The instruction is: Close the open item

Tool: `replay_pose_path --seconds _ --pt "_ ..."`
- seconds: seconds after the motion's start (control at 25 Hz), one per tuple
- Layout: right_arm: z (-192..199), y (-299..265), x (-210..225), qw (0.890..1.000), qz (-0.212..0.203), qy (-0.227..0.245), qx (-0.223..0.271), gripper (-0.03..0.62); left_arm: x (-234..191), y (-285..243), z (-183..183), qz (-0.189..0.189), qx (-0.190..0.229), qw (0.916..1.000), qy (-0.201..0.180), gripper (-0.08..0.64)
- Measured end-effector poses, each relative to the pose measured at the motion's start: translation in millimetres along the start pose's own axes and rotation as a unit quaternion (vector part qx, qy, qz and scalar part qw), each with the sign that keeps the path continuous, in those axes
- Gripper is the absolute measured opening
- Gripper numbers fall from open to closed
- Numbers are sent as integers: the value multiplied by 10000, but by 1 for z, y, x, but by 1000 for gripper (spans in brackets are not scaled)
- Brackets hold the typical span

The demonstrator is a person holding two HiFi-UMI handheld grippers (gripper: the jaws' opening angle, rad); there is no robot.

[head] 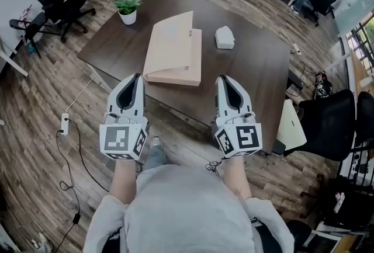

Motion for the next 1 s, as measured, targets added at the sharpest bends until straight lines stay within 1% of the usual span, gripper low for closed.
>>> replay_pose_path --seconds 0.32,0.6,0.84,0.96,1.0 --pt "7 -58 19 9994 350 11 -24 14 -27 -72 6 397 -55 9992 -20 9" --pt "14 -91 31 9970 761 40 -118 14 -38 -127 20 948 -217 9952 -87 10" --pt "25 -108 37 9937 1081 53 -275 14 -31 -163 47 1596 -521 9854 -293 11" --pt "31 -115 39 9917 1224 90 -388 14 -24 -176 67 1941 -726 9769 -522 16" --pt "33 -117 40 9910 1268 94 -418 14 -20 -179 75 2066 -810 9731 -622 35"
Point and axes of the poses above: the fingertips, and each gripper's own axes: y backward along the fingers, x to its right, z out of its underside, the point moved 4 cm from there along y, backward along the fingers, and after that the axes turned 6 degrees about -z, right-handed, at the moved point
